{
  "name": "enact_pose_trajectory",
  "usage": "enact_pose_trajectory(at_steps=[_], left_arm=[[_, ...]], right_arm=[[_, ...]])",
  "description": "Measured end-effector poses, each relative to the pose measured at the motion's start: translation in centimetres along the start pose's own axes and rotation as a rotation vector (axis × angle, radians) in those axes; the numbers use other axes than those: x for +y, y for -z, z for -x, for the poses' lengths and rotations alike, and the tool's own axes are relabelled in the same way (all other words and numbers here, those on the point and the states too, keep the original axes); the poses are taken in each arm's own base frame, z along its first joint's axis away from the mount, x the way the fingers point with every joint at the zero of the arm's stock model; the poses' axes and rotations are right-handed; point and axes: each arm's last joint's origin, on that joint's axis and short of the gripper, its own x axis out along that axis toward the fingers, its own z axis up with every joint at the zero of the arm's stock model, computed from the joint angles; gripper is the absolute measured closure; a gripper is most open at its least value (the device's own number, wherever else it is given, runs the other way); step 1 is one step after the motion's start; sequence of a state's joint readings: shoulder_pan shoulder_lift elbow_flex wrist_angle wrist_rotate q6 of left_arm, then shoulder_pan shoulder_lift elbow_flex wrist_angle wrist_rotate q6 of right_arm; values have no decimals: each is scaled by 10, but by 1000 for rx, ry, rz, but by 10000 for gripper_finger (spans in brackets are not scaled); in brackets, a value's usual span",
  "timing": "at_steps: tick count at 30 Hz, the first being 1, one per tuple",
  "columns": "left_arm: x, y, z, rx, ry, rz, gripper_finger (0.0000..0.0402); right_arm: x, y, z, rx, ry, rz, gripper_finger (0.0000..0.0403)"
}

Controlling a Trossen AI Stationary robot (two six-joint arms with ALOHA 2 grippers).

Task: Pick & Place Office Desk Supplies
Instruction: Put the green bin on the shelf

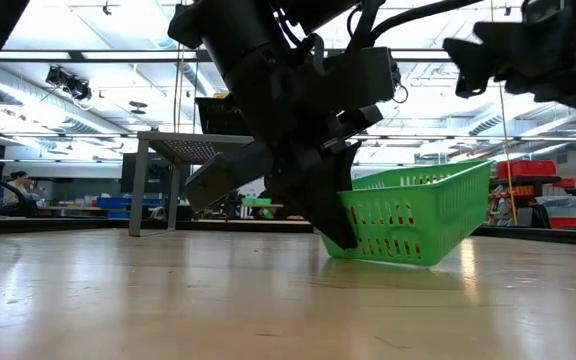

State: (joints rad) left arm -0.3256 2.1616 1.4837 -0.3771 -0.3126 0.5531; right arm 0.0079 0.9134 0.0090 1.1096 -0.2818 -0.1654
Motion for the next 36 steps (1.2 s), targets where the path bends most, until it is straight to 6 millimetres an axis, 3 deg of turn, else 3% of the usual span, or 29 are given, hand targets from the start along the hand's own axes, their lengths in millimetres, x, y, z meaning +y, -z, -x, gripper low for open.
enact_pose_trajectory(at_steps=[8,14,21,25,36], left_arm=[[1,1,0,11,-15,11,397],[9,6,-2,16,-5,27,397],[14,9,-4,1,19,33,397],[16,9,-4,-10,28,42,397],[16,9,-4,-17,32,54,397]], right_arm=[[-10,4,8,85,60,4,191],[-6,-13,25,39,78,24,191],[2,-11,52,127,174,-29,191],[2,-9,55,156,206,-37,194],[-1,-8,55,168,290,-51,267]])
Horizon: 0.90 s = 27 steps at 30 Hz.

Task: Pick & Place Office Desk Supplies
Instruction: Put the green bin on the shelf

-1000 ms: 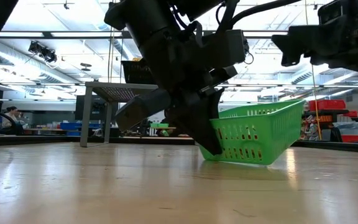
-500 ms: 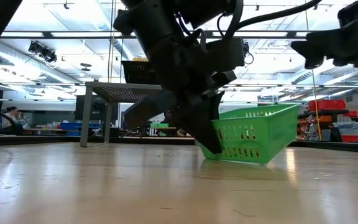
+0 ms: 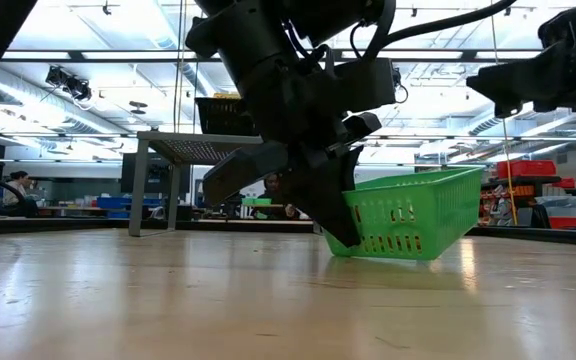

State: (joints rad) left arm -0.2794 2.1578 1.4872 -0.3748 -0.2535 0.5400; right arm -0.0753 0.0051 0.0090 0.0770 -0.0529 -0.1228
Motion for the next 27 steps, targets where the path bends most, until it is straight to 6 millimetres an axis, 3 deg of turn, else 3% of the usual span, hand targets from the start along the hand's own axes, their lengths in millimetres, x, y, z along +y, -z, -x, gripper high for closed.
enact_pose_trajectory(at_steps=[4,10,27], left_arm=[[0,-1,0,-7,-5,2,397],[2,0,2,26,-52,37,397],[4,-15,33,151,-263,126,397]], right_arm=[[1,6,0,67,-7,-6,282],[0,2,0,23,0,-11,284],[0,3,0,30,4,-7,284]])
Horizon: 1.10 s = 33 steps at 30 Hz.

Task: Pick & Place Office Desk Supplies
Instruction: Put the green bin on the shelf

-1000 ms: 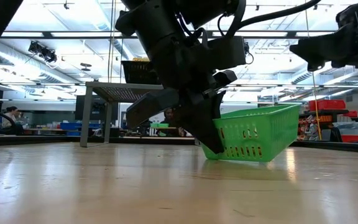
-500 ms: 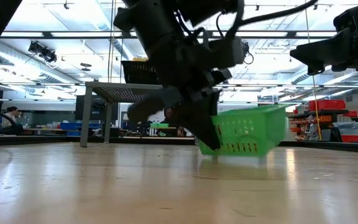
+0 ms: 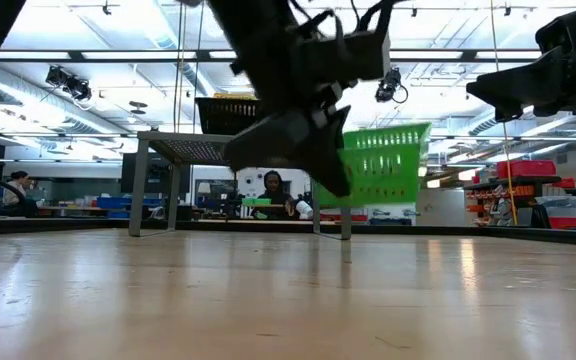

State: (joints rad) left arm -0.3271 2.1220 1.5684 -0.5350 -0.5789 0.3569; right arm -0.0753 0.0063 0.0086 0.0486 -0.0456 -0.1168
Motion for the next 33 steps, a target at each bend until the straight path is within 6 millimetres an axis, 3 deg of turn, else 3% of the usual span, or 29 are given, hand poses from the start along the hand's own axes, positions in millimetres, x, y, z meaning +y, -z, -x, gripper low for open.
enact_pose_trajectory(at_steps=[20,33], left_arm=[[34,-20,54,68,-83,88,397],[70,-23,155,-295,60,258,397]], right_arm=[[0,0,0,1,-1,0,284],[0,0,0,2,-3,1,284]])
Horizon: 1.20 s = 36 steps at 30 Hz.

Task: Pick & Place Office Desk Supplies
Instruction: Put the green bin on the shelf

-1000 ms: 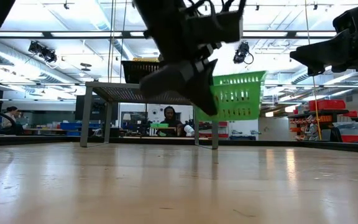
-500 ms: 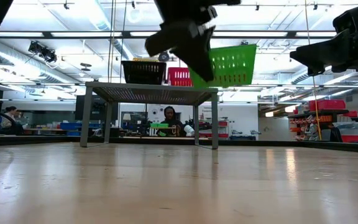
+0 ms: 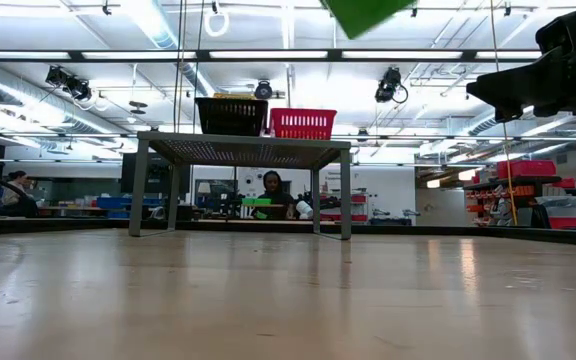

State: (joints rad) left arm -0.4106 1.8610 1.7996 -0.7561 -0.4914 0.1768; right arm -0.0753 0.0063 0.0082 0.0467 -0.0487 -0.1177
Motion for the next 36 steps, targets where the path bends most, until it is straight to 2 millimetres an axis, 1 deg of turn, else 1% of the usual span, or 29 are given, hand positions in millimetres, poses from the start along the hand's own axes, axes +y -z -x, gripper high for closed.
enact_pose_trajectory(at_steps=[4,8,12,15,19,25,29,36], left_arm=[[9,-3,20,-49,18,47,397],[14,-1,29,-44,32,81,397],[14,4,27,1,65,116,397],[13,5,26,2,75,138,397],[6,14,17,7,91,157,397],[-4,26,5,-46,137,185,397],[-7,33,9,-114,155,207,397],[-11,60,16,-166,153,260,397]], right_arm=[[0,0,0,0,1,0,284],[0,0,0,0,1,0,284],[0,0,0,0,4,0,284],[0,0,0,0,3,0,284],[0,0,0,0,3,0,284],[0,1,0,6,2,0,284],[0,1,0,8,2,0,284],[0,2,0,16,0,-1,284]])
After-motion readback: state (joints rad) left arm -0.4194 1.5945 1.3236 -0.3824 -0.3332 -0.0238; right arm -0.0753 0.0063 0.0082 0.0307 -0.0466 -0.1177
